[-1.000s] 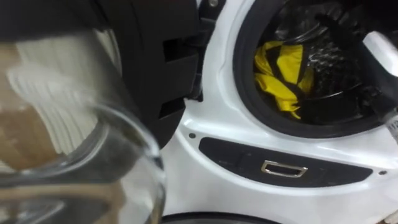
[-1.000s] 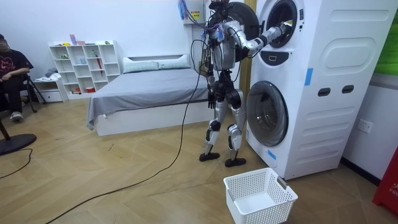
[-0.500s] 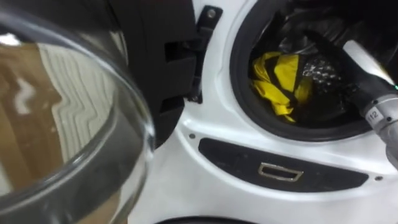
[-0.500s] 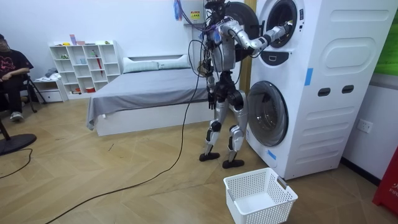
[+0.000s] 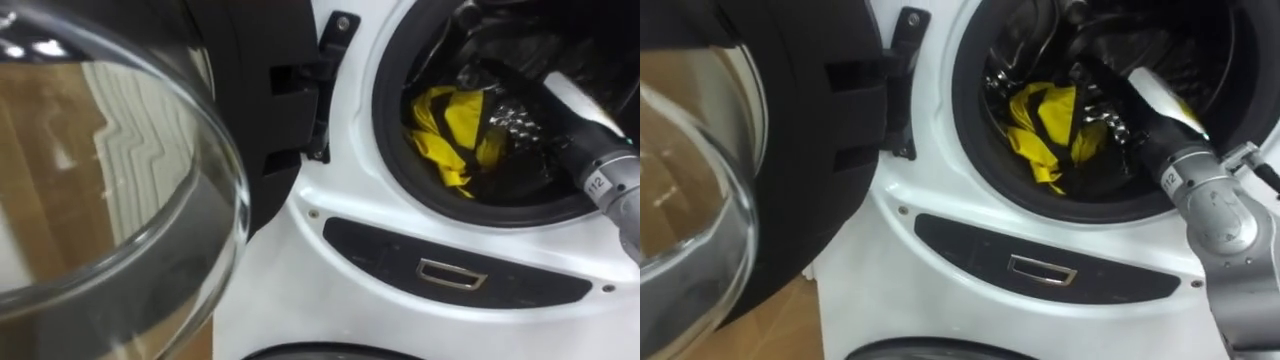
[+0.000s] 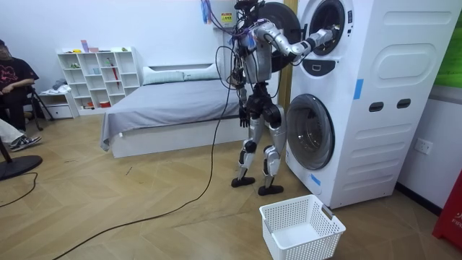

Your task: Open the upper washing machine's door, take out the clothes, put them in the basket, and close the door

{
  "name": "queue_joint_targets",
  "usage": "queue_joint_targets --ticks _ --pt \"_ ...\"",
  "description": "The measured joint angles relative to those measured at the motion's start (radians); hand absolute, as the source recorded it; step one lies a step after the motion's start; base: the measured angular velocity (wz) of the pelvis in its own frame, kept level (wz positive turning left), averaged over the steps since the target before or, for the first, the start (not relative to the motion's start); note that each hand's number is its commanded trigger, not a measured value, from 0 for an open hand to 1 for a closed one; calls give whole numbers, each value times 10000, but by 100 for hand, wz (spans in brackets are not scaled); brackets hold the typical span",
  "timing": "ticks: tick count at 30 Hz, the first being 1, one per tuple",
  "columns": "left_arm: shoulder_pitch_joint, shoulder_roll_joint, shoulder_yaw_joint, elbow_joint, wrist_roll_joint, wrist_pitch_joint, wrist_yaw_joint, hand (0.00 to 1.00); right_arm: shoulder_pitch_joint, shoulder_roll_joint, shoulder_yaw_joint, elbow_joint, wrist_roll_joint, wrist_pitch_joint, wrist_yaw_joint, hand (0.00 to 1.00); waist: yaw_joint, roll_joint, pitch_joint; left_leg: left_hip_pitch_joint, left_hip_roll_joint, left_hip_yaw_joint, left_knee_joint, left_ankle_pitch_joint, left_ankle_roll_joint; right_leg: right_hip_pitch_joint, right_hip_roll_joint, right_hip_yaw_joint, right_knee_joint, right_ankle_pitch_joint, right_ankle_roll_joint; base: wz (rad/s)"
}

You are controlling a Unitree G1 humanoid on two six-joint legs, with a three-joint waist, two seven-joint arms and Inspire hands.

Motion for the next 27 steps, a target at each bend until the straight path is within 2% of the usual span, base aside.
queue_joint_targets --ticks 1,2,5,9,18,22,27 --pt "-72 97 -172 44 0 -10 -3 0 -142 -108 149 355 133 2 201 90 40 -5 2 27 0 0 0 22 -10 69 7 -1 -99 35 47 4" --pt "-89 130 -200 51 -5 -9 -2 0 -228 -188 250 499 176 5 313 100 59 -15 6 43 -4 1 0 28 -12 82 4 5 -96 41 50 0" --pt "-89 242 -346 46 18 0 3 0 -612 -381 606 973 227 43 802 100 95 -91 16 63 -12 10 -2 73 -18 106 -28 22 -91 65 91 2" --pt "-69 308 -361 41 35 21 -142 0 -915 -399 731 1461 421 265 1231 100 175 -172 24 55 -5 30 -1 114 -29 125 -32 14 -98 84 135 5" --pt "-114 673 -604 39 88 16 -704 0 -1011 -361 704 1497 646 326 1077 100 229 -192 7 -1 117 -38 19 120 -53 121 44 10 -120 17 293 2" --pt "-118 763 -722 57 87 13 -741 0 -1000 -470 689 1620 755 326 925 100 307 -194 -66 -27 138 -157 -2 122 -153 158 120 -72 -242 -17 306 7" --pt "-270 772 -855 101 78 -35 -701 0 -891 -481 693 1621 1002 196 922 100 193 -209 -77 99 137 -284 -82 106 -165 248 132 -96 -242 -48 257 2"
